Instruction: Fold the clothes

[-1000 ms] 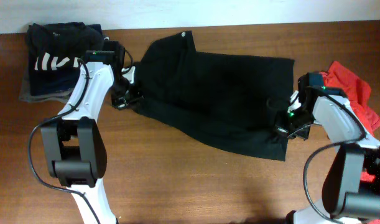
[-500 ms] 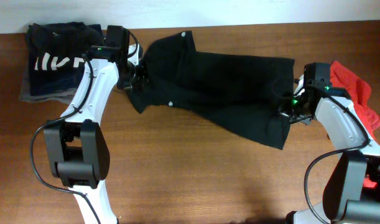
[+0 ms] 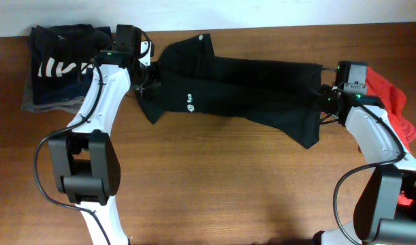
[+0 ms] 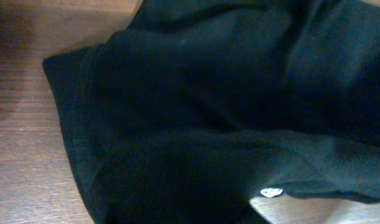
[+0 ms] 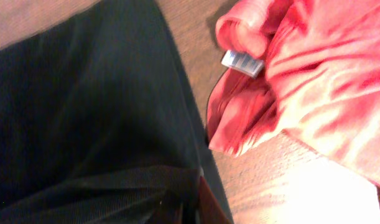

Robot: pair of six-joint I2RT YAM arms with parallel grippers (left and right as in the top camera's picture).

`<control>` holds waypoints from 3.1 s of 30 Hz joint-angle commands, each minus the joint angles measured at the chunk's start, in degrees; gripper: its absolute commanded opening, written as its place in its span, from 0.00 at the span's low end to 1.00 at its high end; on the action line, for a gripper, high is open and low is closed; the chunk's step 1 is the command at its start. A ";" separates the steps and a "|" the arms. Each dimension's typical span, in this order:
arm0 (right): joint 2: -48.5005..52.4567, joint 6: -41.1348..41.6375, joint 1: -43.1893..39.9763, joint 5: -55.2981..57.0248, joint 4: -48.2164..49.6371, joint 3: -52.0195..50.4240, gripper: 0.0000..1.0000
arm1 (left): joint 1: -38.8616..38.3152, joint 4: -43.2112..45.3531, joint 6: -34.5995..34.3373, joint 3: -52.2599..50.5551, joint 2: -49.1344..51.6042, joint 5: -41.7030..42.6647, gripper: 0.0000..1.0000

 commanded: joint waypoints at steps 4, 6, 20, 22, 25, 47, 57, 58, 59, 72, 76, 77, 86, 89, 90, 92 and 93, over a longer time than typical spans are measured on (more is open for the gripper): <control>0.11 0.15 -3.87 4.50 3.85 1.03 0.16 | 0.28 2.60 2.49 1.25 4.98 -1.49 0.44; 0.39 0.04 -4.94 4.46 4.76 1.03 0.37 | 0.28 2.97 2.97 1.25 5.14 -1.51 0.53; 0.24 -0.02 -7.80 -9.03 -18.23 10.40 0.99 | 0.28 -11.89 5.42 1.27 5.07 -0.63 0.68; 0.24 -0.57 -7.78 -10.91 -21.42 11.54 0.99 | 0.28 -13.46 5.22 1.27 5.07 -0.55 0.68; 0.26 -1.70 -7.78 -13.07 -25.99 11.98 0.99 | 0.28 -15.67 2.60 1.27 5.07 -0.57 0.68; 0.66 -4.87 -7.63 -18.78 -21.79 -3.06 1.00 | 0.31 -14.67 2.05 1.22 11.93 2.86 0.63; 0.66 -9.07 -4.00 -19.21 -15.32 -5.79 0.81 | 0.57 -13.35 2.23 1.25 12.02 2.84 0.60; 0.81 -9.05 -3.52 -18.01 -14.67 -5.79 0.80 | 0.57 -13.33 2.23 1.25 12.02 2.84 0.60; 0.98 -9.03 -3.06 -16.70 -14.21 -5.79 0.80 | 0.57 -13.18 2.23 1.25 12.02 2.84 0.60; 6.05 -7.48 -2.45 -15.26 -14.47 -5.79 0.80 | 0.57 -11.61 2.23 1.25 12.02 2.84 0.60; 6.27 -7.52 -2.43 -15.26 -14.23 -5.79 0.76 | 0.57 -11.63 2.23 1.25 12.02 2.84 0.59; 6.27 -7.52 -2.45 -15.23 -14.23 -5.79 0.72 | 0.57 -11.58 2.23 1.25 12.02 2.84 0.59; 6.27 -7.30 -2.45 -11.87 -13.81 -5.79 0.04 | 0.74 -11.89 2.21 1.27 12.00 2.84 0.06; 6.27 -7.04 -2.51 -10.71 -13.81 -5.77 0.04 | 1.27 -12.90 2.21 1.27 12.00 2.80 0.01; 6.27 -6.29 -2.51 -9.33 -13.81 -5.77 0.04 | 1.60 -13.44 2.19 1.29 12.00 2.58 0.01; 6.27 -5.33 -2.56 -6.67 -13.86 -5.70 0.04 | 2.45 -14.86 2.16 1.49 12.00 1.29 0.01; 6.27 -5.33 -2.56 -6.03 -13.88 -5.60 0.04 | 2.95 -15.69 2.16 1.66 12.00 0.59 0.01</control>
